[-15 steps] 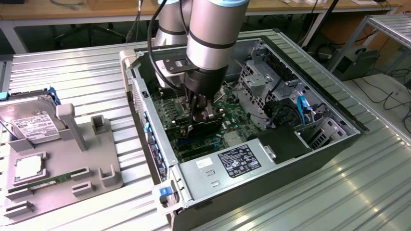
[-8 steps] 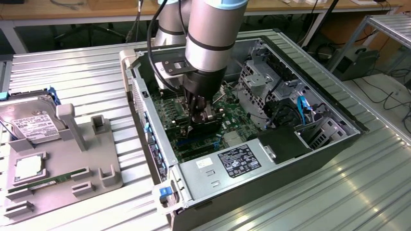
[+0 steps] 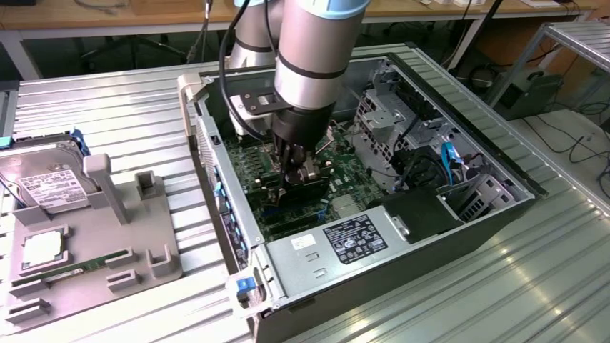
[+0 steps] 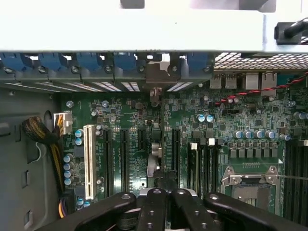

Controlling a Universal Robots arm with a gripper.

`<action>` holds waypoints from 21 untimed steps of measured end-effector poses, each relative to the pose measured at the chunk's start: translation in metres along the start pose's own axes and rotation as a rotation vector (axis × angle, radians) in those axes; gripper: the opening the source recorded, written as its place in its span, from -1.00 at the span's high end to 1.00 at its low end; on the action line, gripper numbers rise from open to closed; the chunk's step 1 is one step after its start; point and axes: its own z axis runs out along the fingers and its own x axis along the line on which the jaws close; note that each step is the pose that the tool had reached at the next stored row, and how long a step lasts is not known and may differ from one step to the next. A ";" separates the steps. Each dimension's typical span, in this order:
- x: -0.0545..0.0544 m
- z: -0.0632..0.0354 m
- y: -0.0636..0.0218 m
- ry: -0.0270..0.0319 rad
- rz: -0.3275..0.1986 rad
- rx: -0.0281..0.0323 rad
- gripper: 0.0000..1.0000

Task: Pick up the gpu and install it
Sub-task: 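Press down on the gpu until it lock into place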

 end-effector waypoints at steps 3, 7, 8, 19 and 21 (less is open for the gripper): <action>0.000 0.0008 0.0001 0.0009 -0.002 -0.0004 0.79; 0.000 0.0017 0.0011 0.0007 -0.009 -0.0003 0.79; 0.001 0.0019 0.0014 0.0005 -0.010 -0.0002 0.79; 0.000 -0.0220 0.0015 0.0006 -0.011 -0.0015 0.79; 0.000 -0.0222 0.0014 0.0005 -0.011 -0.0015 0.79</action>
